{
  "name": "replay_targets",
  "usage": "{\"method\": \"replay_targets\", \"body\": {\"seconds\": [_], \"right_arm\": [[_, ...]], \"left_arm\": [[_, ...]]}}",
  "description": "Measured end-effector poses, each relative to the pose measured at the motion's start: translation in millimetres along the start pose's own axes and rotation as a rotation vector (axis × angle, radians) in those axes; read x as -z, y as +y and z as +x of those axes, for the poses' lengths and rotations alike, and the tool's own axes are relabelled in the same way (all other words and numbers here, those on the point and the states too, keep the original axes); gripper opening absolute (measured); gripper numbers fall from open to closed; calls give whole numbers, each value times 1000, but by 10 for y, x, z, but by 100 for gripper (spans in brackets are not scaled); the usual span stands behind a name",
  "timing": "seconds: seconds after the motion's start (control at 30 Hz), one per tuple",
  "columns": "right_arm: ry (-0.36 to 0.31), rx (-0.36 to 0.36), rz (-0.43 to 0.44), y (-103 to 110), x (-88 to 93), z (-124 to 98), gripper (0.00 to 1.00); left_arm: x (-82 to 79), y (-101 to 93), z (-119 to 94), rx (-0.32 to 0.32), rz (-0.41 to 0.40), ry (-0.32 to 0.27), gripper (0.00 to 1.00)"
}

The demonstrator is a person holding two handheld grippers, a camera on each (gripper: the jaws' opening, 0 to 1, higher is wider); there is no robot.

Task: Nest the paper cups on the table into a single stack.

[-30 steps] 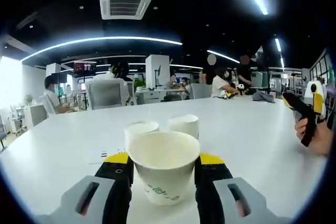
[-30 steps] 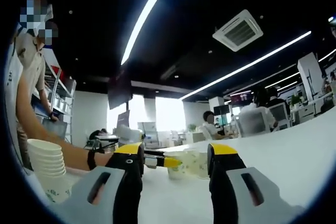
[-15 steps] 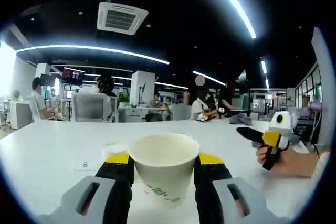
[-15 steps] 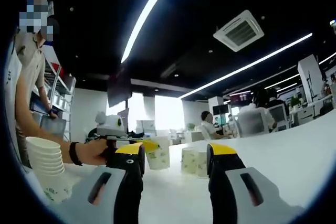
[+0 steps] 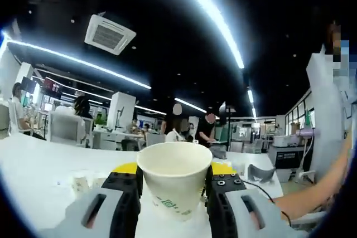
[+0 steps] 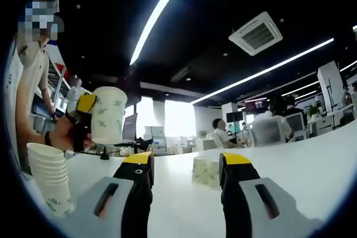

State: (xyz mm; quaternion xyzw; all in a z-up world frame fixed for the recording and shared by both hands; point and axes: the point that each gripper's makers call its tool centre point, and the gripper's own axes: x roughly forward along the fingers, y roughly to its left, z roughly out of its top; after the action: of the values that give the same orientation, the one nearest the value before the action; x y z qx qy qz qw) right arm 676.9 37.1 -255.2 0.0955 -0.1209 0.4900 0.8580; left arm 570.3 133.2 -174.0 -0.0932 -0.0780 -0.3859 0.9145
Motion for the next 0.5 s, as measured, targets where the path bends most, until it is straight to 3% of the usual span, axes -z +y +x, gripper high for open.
{"method": "replay_targets", "body": {"seconds": [0.3, 0.37, 0.5], "right_arm": [[-3, 9, 2, -31, -10, -11, 49], [-9, 16, 11, -53, -19, -15, 49], [-22, 24, 22, -78, -45, -24, 49]], "left_arm": [[-34, -529, -181, 96, -19, -16, 48], [55, -712, -222, 122, -35, -9, 48], [178, -783, -272, 138, -44, 13, 48]]}}
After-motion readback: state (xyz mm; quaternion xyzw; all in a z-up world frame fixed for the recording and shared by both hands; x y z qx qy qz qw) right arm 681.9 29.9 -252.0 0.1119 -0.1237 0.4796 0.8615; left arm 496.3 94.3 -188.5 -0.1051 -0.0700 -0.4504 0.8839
